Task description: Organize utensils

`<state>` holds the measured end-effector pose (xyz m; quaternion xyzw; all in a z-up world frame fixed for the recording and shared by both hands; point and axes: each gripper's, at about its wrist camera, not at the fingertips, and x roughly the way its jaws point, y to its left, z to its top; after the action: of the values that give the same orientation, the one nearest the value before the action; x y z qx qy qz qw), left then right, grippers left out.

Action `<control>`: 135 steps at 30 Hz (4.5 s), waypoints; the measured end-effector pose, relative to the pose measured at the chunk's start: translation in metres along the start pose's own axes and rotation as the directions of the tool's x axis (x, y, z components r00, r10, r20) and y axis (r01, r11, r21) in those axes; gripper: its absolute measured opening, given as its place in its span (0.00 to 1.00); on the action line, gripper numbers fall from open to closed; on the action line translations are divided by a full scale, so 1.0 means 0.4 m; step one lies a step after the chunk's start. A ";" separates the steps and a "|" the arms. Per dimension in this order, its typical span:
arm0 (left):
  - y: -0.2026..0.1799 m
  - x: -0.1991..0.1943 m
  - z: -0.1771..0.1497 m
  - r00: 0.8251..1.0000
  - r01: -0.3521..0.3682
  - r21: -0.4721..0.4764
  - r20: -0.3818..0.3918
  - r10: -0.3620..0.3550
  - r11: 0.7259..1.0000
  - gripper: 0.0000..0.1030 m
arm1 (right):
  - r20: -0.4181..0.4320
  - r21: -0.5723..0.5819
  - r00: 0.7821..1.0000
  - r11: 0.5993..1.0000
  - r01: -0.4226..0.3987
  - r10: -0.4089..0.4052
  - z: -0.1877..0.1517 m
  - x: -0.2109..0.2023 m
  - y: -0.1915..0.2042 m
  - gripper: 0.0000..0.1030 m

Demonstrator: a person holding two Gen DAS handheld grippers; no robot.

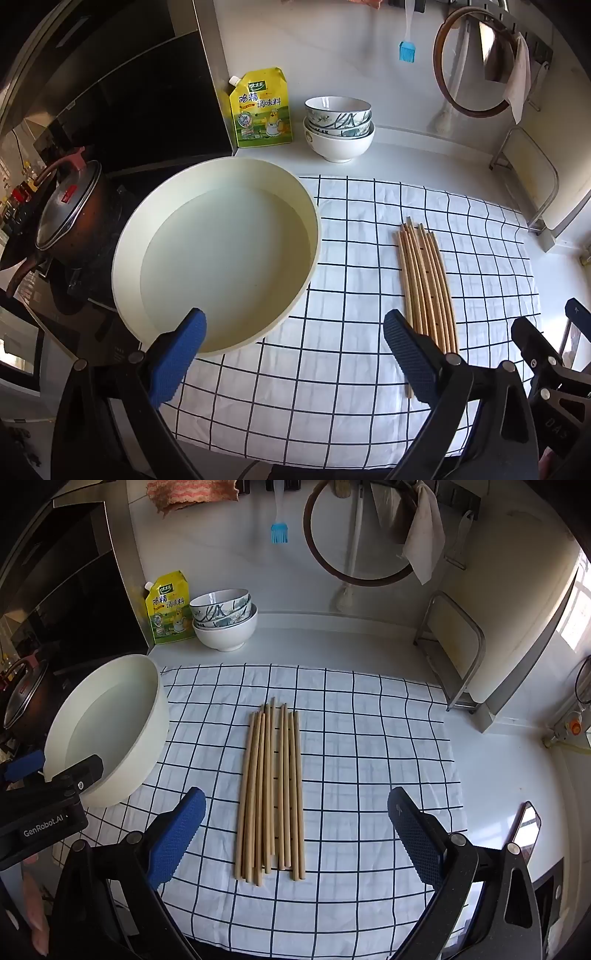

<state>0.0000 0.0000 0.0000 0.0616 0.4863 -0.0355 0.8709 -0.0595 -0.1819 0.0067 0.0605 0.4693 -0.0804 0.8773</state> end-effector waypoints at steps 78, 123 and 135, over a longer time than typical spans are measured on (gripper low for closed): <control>0.009 -0.010 0.014 1.000 0.000 -0.001 0.006 0.000 1.000 0.92 | 0.007 -0.004 1.000 1.000 -0.005 0.005 0.014 -0.010 0.010 0.92; -0.160 0.233 -0.029 0.991 0.091 0.069 -0.108 -0.084 0.993 0.92 | -0.037 0.057 0.993 0.993 -0.107 0.109 -0.061 0.233 -0.115 0.92; -0.177 0.311 -0.053 0.989 0.088 0.028 -0.118 -0.085 0.996 0.92 | -0.097 0.034 0.995 0.999 -0.021 0.024 -0.074 0.371 -0.124 0.92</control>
<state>0.0387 -0.0671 -0.1221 0.0569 0.5381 -0.0776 0.8374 -0.0124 -0.2376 -0.1348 0.0840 0.5095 -0.0754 0.8531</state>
